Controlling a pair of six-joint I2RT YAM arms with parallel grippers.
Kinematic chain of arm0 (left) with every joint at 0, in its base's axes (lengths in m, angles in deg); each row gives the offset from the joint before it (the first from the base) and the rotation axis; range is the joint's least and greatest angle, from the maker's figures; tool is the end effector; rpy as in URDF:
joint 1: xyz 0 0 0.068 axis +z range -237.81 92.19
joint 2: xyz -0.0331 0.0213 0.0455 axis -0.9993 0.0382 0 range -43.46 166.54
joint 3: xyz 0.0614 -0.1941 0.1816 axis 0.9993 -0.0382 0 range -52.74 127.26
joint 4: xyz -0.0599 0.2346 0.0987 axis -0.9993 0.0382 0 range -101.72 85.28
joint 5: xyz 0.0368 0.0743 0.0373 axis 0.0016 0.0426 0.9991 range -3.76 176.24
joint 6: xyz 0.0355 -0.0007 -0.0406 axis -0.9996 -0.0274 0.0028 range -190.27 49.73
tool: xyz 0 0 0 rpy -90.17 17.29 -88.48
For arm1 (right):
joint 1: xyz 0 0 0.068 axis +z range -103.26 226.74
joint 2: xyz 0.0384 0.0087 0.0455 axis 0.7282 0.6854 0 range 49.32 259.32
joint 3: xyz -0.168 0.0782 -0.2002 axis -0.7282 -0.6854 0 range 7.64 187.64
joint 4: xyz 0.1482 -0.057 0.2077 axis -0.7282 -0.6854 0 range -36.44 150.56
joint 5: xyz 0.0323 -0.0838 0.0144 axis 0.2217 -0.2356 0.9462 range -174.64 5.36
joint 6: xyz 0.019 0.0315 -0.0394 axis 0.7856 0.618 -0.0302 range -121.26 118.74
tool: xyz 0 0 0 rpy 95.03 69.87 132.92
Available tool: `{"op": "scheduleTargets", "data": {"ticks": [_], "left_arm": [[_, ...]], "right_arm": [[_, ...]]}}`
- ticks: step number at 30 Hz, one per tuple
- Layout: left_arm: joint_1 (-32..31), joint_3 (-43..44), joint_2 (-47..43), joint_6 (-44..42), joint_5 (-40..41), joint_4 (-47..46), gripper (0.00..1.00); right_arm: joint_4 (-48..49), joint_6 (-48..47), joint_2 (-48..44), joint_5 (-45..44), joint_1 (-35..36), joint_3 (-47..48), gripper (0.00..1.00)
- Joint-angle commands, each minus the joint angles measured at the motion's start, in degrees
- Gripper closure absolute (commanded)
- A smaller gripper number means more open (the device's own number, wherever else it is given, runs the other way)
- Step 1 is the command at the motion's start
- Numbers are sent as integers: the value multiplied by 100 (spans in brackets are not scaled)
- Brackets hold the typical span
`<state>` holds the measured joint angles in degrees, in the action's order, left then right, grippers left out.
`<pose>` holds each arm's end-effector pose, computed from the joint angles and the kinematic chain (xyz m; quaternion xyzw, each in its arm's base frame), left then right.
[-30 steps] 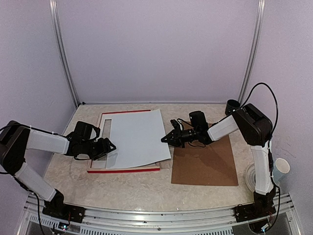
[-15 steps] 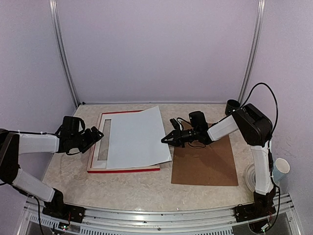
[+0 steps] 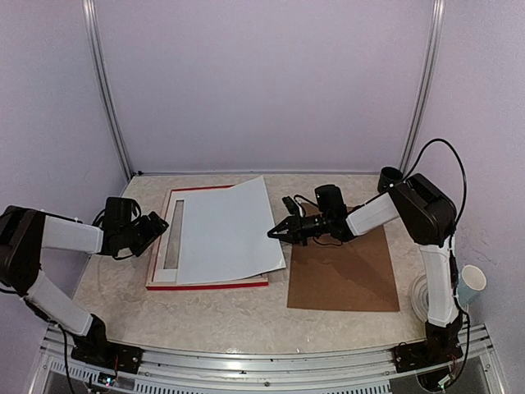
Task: Put the photo into the frame
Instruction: Place the photo on the mat board.
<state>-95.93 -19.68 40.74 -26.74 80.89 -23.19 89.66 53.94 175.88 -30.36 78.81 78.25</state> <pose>0.2747 -0.0425 0.1531 -0.2561 0.8673 -0.2230 0.3639 0.3648 0.2629 0.1134 -0.0821 0.7906 0.6029 0.0691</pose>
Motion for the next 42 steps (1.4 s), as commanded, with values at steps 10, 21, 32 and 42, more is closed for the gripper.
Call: {"op": "scheduleTargets", "data": {"ticks": [10,21,32,42], "left_arm": [[137,-336,730,-14,-562,-1125,13],[135,-494,878,-21,-919,-1521,23],[136,-592,867,13,-1166,-1721,27],[135,-658,877,50,-1224,-1814,29]], "right_arm": [[1257,1133,139,329,122,321,95],[2357,2233,501,447,172,470,95],[2971,2882,686,484,225,579,94],[3381,3243,840,545,279,712,94]]}}
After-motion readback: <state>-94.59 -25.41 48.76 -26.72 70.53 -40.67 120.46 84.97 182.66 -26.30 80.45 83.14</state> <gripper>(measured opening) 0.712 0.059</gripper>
